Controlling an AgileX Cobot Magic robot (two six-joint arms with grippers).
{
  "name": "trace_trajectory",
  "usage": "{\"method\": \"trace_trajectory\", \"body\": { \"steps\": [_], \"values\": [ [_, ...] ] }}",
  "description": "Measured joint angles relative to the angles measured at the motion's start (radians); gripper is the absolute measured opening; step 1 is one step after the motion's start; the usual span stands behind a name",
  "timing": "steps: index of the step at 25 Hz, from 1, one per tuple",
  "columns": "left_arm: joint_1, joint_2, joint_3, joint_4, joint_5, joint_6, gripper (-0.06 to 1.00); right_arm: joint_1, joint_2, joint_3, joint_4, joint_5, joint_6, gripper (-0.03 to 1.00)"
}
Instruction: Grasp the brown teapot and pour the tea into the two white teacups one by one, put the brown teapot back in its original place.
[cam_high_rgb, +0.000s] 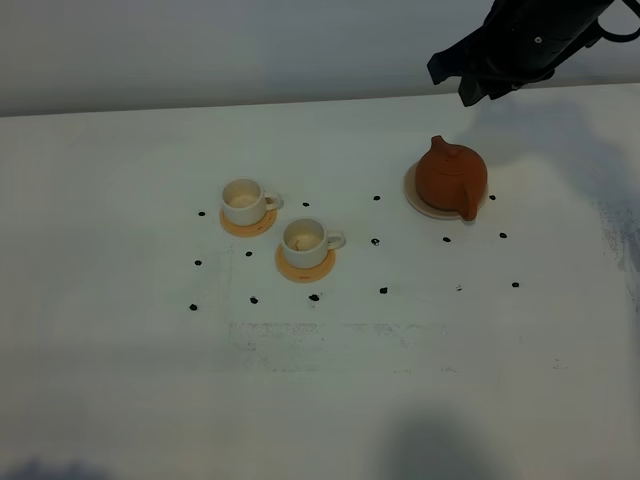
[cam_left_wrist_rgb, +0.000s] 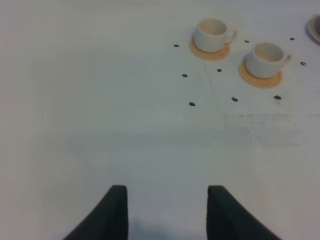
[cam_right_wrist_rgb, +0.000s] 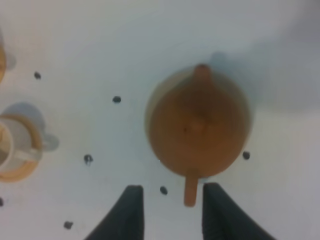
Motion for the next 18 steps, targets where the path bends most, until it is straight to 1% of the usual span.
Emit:
{"method": "trace_trajectory", "body": {
  "steps": [6,9,13,18],
  "values": [
    [0.0,0.0,0.0,0.0,0.0,0.0,0.43,0.0,-0.067,0.198,0.008,-0.168,0.0,0.28],
    [0.0,0.0,0.0,0.0,0.0,0.0,0.43,0.0,-0.086,0.264,0.016,-0.219,0.0,0.28],
    [0.0,0.0,0.0,0.0,0.0,0.0,0.43,0.0,-0.088,0.33,0.028,-0.276,0.0,0.28],
    [0.0,0.0,0.0,0.0,0.0,0.0,0.43,0.0,-0.072,0.341,0.03,-0.292,0.0,0.28]
  ]
}}
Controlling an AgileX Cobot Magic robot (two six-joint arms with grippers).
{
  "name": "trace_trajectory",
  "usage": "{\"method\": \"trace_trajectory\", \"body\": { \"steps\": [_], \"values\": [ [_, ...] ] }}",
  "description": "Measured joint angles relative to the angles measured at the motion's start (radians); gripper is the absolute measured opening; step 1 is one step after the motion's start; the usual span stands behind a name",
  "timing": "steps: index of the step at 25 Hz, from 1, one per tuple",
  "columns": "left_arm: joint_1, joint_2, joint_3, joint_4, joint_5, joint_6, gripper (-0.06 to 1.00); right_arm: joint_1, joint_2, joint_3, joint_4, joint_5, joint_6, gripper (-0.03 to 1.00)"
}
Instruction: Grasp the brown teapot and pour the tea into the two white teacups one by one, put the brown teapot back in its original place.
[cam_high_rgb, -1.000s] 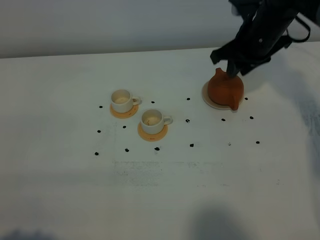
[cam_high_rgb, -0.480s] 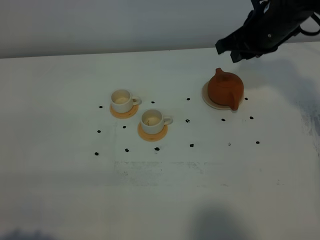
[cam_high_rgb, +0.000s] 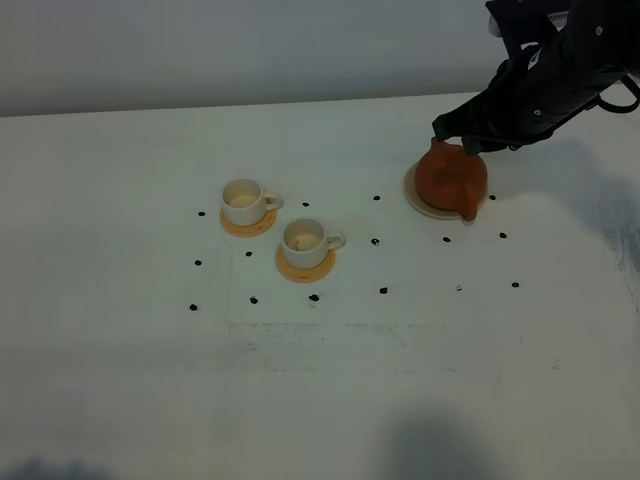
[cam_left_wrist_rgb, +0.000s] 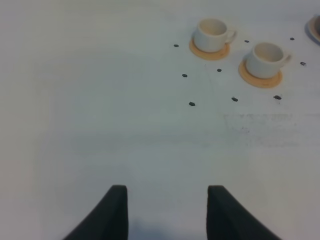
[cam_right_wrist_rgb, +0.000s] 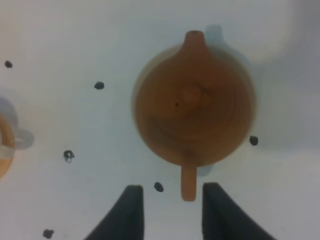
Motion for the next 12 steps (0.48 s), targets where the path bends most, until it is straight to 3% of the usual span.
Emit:
{"method": "trace_trajectory", "body": {
  "steps": [12],
  "values": [
    [0.0,0.0,0.0,0.0,0.0,-0.001,0.43,0.0,0.108,0.005,0.001,-0.006,0.0,0.28]
  ]
}}
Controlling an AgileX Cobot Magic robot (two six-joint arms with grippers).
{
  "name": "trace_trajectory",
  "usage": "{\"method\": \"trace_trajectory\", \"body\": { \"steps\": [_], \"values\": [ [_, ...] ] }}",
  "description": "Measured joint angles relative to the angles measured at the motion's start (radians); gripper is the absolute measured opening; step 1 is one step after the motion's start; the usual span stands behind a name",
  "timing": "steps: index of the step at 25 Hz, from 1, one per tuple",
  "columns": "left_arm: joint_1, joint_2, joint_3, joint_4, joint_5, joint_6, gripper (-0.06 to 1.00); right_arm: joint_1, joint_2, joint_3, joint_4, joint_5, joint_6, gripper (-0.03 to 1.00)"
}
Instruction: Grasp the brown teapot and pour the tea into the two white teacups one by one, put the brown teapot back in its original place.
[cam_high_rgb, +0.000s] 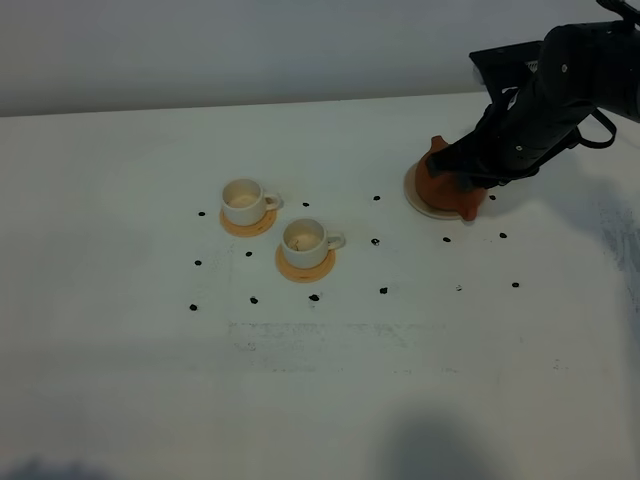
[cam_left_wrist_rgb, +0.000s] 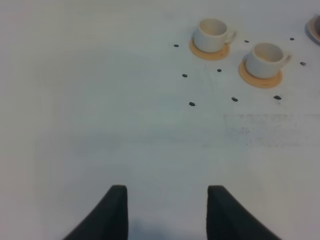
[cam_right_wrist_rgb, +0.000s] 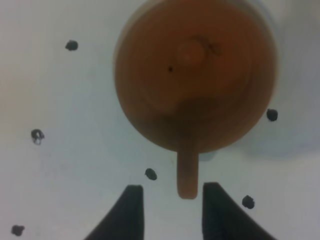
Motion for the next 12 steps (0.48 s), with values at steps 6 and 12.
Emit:
{"method": "trace_trajectory", "body": {
  "steps": [6,12],
  "values": [
    [0.0,0.0,0.0,0.0,0.0,0.0,0.43,0.0,0.037,0.0,-0.003,-0.008,0.0,0.28],
    [0.0,0.0,0.0,0.0,0.0,0.0,0.43,0.0,0.048,0.0,-0.02,-0.038,0.0,0.28]
  ]
}}
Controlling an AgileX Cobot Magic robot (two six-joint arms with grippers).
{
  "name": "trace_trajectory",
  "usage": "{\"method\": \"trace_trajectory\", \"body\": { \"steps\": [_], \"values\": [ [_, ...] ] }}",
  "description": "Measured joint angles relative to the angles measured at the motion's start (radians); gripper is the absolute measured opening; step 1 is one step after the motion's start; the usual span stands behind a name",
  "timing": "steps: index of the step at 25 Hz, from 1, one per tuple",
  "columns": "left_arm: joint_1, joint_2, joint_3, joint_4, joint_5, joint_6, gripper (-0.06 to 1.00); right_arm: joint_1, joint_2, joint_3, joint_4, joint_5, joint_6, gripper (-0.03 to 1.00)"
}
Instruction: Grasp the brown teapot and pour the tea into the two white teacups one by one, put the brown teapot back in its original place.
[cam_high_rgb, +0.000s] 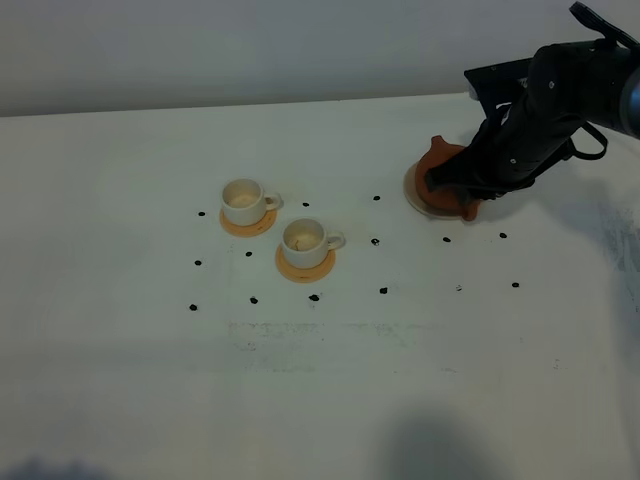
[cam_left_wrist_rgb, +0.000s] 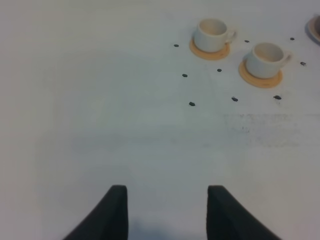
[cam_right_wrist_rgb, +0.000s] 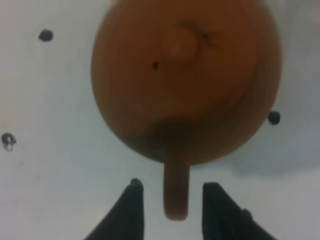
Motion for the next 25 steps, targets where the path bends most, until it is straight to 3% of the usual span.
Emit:
{"method": "trace_trajectory", "body": {
  "steps": [25],
  "values": [
    [0.0,0.0,0.0,0.0,0.0,0.0,0.43,0.0,0.02,0.0,-0.023,-0.047,0.0,0.28]
  ]
}}
